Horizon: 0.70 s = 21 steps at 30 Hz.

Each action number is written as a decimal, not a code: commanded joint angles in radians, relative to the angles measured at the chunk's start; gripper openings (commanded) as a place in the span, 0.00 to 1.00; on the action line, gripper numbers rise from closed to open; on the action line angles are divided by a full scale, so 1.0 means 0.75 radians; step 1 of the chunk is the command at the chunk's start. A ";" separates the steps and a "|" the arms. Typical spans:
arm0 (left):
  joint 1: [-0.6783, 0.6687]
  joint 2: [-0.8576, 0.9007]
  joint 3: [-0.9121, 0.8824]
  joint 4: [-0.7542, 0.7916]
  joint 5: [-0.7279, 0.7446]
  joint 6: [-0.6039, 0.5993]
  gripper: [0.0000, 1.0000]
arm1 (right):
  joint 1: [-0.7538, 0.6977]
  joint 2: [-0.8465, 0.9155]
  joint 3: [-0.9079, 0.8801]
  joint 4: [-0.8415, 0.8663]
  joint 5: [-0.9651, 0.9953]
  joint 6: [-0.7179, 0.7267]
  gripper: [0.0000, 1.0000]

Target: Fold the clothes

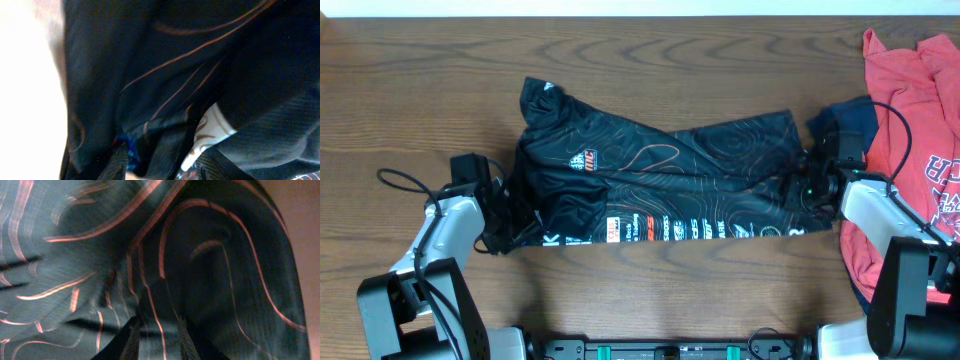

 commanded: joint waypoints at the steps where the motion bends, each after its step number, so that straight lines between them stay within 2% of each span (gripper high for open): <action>1: 0.006 0.022 -0.019 -0.081 -0.047 -0.016 0.46 | -0.016 0.091 -0.099 -0.119 0.174 0.113 0.25; 7: 0.081 0.019 -0.019 -0.252 -0.051 -0.022 0.46 | -0.049 0.086 -0.075 -0.198 0.230 0.124 0.27; 12: 0.133 -0.054 0.035 -0.294 -0.028 -0.004 0.46 | -0.049 0.050 0.027 -0.248 0.192 0.102 0.31; 15: 0.115 -0.139 0.133 -0.283 0.042 0.015 0.51 | -0.049 -0.005 0.144 -0.320 0.131 0.095 0.44; 17: 0.081 -0.196 0.207 -0.211 0.065 0.040 0.59 | -0.048 -0.053 0.233 -0.347 0.050 0.050 0.53; 19: 0.035 -0.220 0.271 -0.120 0.065 0.045 0.66 | -0.047 -0.097 0.301 -0.348 -0.041 0.010 0.58; 21: -0.023 -0.208 0.328 -0.002 0.064 0.045 0.68 | -0.047 -0.138 0.351 -0.347 -0.133 -0.034 0.60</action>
